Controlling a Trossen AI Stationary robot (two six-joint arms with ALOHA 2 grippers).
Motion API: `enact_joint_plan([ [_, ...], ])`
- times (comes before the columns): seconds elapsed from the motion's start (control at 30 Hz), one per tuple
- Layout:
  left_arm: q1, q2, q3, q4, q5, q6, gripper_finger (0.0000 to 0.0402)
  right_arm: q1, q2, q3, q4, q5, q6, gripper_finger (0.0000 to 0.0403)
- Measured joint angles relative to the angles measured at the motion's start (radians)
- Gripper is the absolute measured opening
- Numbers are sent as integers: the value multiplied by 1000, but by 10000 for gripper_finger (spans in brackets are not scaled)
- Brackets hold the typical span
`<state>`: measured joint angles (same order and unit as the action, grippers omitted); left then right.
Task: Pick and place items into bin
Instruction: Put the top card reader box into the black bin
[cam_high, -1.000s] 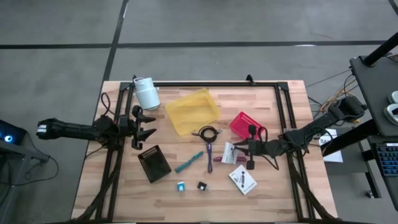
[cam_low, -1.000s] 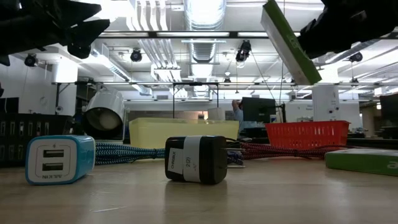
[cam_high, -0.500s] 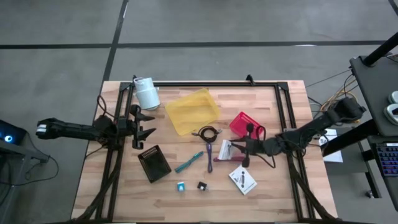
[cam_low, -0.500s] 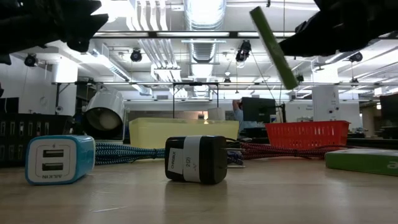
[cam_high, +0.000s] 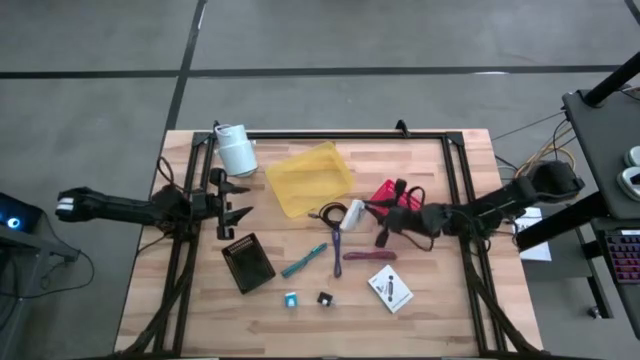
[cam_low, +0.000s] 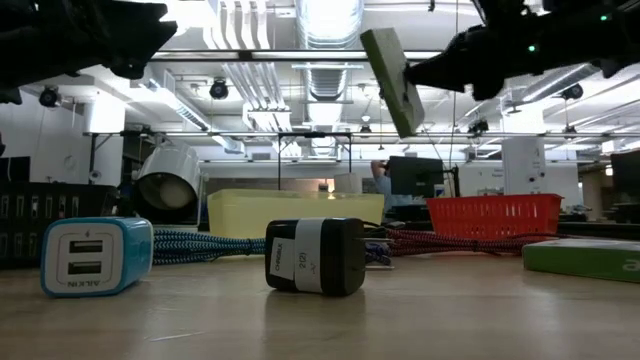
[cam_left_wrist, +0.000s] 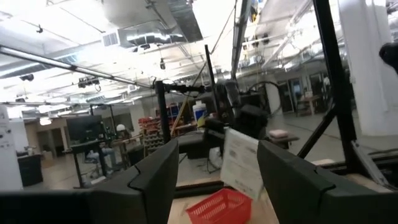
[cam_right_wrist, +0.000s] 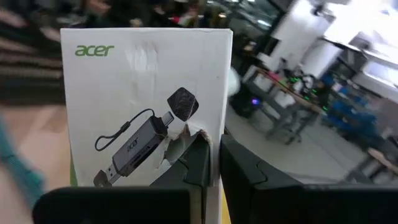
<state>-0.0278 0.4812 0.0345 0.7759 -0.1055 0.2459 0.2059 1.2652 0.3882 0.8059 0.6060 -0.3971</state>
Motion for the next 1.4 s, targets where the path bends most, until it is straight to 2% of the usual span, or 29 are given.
enact_joint_plan([
  [0.23,0,64,0,75,0,52,203,-127,38,-7,32,0,33,22],
  [0.4,0,113,0,119,-3,59,203,-175,73,1,47,0,96,22],
  [0.9,2,282,33,224,-10,106,203,-187,148,45,48,-2,75,22],
  [1.2,2,441,72,347,-12,112,203,-187,173,66,42,-1,51,22],
  [1.4,4,529,120,356,-13,160,203,-187,172,66,43,-1,52,22],
])
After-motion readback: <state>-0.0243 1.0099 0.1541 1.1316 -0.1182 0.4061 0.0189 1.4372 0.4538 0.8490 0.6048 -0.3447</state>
